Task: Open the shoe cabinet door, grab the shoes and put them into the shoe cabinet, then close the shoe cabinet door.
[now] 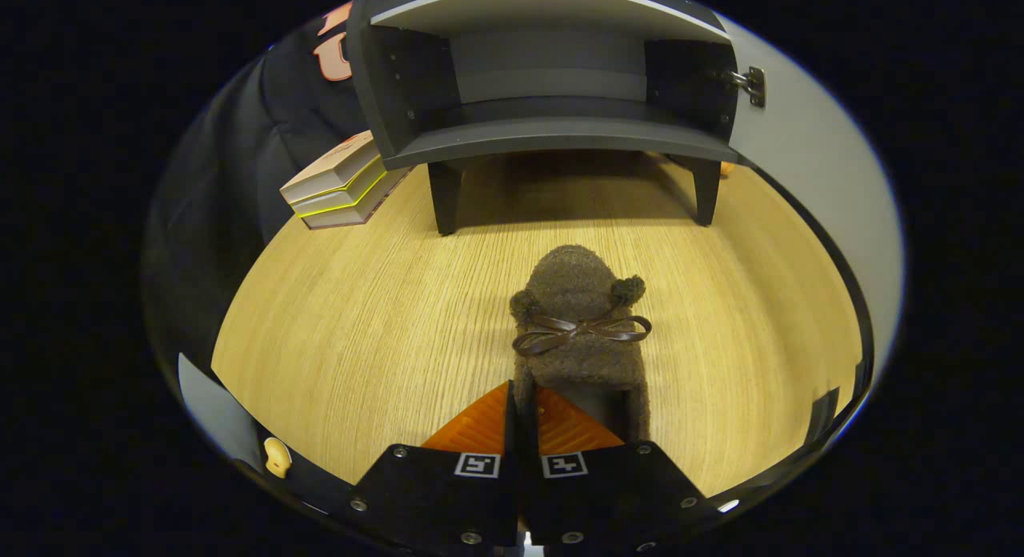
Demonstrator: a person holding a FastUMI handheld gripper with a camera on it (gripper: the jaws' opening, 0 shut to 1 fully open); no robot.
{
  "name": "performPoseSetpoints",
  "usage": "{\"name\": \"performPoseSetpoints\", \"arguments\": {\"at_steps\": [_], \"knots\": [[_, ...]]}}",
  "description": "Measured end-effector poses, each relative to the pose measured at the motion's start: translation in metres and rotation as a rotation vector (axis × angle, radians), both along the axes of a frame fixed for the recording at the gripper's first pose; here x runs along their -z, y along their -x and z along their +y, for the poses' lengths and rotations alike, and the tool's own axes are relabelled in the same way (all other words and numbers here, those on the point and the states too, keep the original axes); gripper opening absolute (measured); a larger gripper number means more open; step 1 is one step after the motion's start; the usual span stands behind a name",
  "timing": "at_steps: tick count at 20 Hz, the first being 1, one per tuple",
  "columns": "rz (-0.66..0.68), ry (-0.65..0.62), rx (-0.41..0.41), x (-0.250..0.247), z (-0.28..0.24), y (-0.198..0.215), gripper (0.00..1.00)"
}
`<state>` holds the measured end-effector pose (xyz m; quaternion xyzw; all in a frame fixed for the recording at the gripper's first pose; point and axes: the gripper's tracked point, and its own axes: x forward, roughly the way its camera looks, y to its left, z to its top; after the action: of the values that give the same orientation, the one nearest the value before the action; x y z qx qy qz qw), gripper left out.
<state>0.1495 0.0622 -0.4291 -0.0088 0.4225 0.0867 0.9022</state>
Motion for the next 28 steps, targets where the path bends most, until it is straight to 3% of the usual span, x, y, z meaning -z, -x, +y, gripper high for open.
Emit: {"name": "performPoseSetpoints", "arguments": {"at_steps": [7,14,22,28], "knots": [[-0.043,-0.019,0.029,-0.045,-0.020,0.016,0.05],[-0.154,-0.021,0.029,-0.124,-0.024,0.018,0.05],[-0.312,-0.028,0.032,-0.227,-0.031,-0.016,0.05],[-0.413,-0.016,0.003,-0.291,-0.043,-0.075,0.05]]}}
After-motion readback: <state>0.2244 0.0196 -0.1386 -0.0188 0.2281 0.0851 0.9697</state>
